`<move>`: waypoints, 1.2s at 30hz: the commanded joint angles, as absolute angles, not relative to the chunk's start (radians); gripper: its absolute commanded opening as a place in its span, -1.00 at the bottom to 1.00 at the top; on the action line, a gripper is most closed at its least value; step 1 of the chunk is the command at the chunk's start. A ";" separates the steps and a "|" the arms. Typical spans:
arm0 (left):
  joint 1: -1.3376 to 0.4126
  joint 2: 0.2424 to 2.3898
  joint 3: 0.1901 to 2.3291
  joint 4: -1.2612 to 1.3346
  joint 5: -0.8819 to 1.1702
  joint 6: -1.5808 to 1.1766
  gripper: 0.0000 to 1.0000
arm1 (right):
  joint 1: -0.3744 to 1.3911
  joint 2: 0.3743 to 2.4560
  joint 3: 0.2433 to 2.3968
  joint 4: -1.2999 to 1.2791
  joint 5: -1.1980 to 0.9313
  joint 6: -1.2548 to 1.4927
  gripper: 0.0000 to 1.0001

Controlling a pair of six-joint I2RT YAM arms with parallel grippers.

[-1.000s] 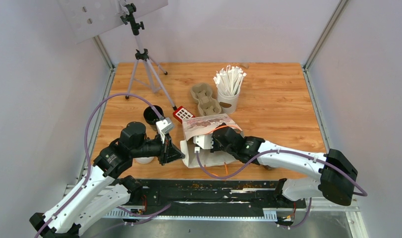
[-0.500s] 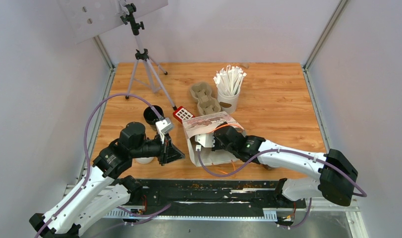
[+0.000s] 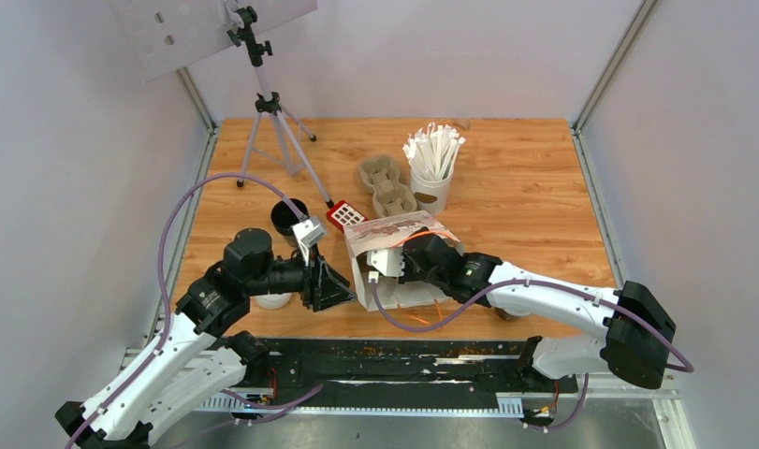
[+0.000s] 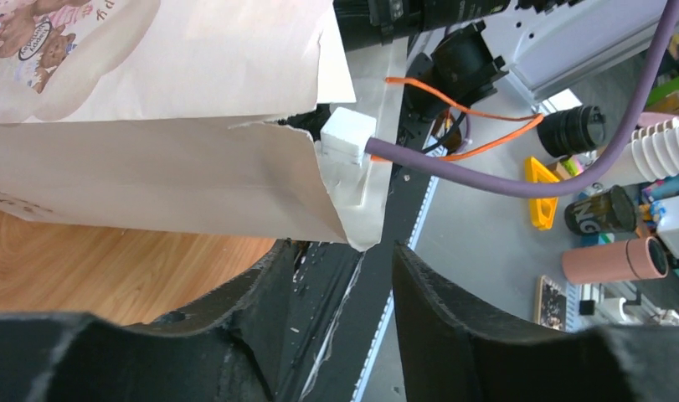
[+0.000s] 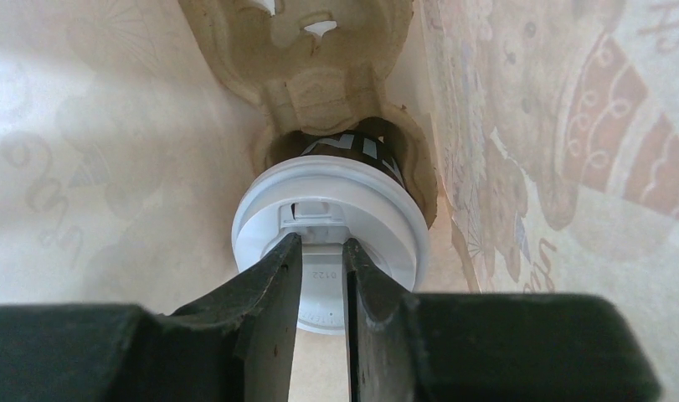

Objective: Pack the takeout coffee

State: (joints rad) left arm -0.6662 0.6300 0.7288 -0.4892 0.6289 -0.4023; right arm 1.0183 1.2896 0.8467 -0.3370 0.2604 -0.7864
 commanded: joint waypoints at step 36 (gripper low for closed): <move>-0.666 0.726 0.900 -0.522 0.560 -0.558 -1.00 | 1.014 1.106 1.158 -0.699 -0.014 -0.629 -0.08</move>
